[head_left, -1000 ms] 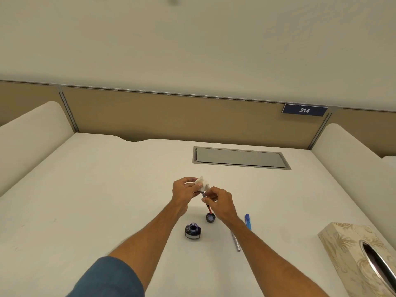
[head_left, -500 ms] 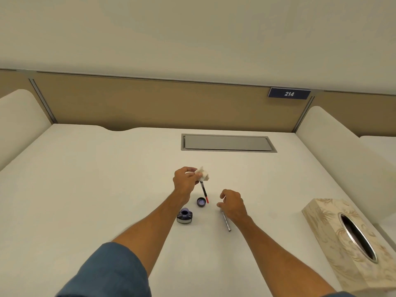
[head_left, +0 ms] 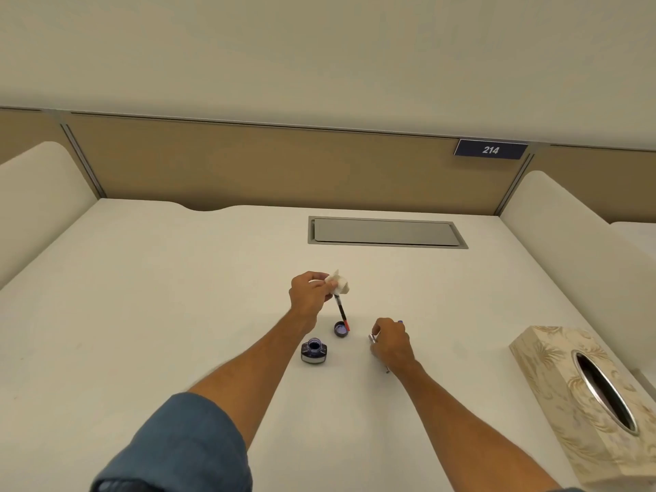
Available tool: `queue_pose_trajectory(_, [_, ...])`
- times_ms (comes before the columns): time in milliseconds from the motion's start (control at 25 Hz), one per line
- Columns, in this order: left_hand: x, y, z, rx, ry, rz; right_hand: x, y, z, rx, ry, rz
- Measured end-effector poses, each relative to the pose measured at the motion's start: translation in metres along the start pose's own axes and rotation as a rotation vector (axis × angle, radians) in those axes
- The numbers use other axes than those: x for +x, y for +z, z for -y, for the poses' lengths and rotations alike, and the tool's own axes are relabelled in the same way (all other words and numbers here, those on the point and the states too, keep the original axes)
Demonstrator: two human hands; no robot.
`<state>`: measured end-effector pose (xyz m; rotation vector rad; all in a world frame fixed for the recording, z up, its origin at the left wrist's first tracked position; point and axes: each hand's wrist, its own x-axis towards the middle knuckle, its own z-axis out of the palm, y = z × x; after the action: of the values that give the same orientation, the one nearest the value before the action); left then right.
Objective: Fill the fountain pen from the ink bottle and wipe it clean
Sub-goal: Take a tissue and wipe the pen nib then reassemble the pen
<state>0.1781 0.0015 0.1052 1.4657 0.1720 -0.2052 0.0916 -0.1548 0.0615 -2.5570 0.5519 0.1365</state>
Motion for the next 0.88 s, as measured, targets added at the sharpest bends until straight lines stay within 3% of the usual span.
queue_pose_trajectory(160, [0.006,-0.006,-0.018,0.013,0.035,-0.033,0.003,-0.008,0.022,0.296,-0.086,-0.068])
queue_pose_trajectory(280, [0.011,-0.011,-0.035,0.003,0.071,-0.067,0.004,-0.011,0.044,0.489,-0.157,-0.025])
queue_pose_trajectory(880, [0.013,-0.031,-0.051,0.017,0.105,-0.098,0.013,-0.01,0.078,0.561,-0.335,-0.066])
